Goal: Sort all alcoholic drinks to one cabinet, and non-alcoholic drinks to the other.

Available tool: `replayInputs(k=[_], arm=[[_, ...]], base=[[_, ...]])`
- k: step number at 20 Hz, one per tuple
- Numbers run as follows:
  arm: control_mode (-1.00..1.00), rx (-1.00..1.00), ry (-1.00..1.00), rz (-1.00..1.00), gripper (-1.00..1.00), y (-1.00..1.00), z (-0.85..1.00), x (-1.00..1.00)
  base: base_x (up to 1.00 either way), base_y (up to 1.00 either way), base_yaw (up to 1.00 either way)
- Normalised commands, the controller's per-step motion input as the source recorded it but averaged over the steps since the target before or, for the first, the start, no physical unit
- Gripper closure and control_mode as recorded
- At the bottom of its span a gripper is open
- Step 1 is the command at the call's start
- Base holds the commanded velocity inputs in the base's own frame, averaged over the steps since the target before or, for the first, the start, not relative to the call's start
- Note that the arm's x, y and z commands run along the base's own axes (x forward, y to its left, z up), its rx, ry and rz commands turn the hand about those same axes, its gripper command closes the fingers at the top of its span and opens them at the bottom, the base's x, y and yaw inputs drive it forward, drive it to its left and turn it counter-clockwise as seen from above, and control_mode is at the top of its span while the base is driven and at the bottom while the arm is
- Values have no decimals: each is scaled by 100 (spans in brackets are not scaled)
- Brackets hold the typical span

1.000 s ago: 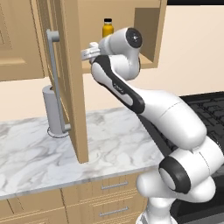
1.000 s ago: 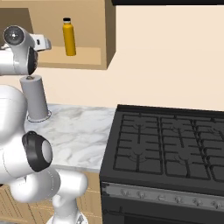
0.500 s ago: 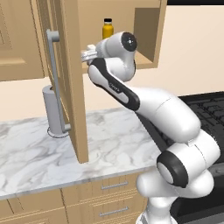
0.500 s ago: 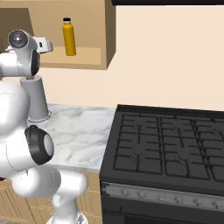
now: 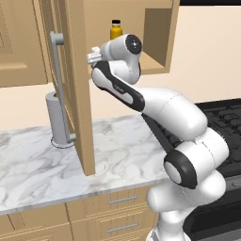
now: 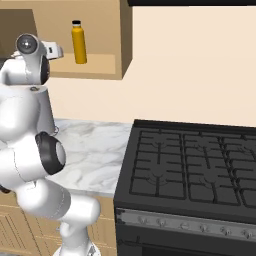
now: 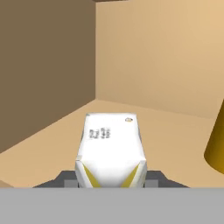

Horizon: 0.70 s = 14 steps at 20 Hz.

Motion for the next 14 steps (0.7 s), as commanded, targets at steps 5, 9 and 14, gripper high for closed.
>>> replayInputs(k=[5, 9, 14], arm=[[-100, 0, 0, 0, 100, 11, -2, 35], [-100, 0, 0, 0, 100, 15, -1, 36], [-100, 0, 0, 0, 100, 17, 0, 38]], base=[[0, 0, 0], [0, 0, 0], [0, 0, 0]])
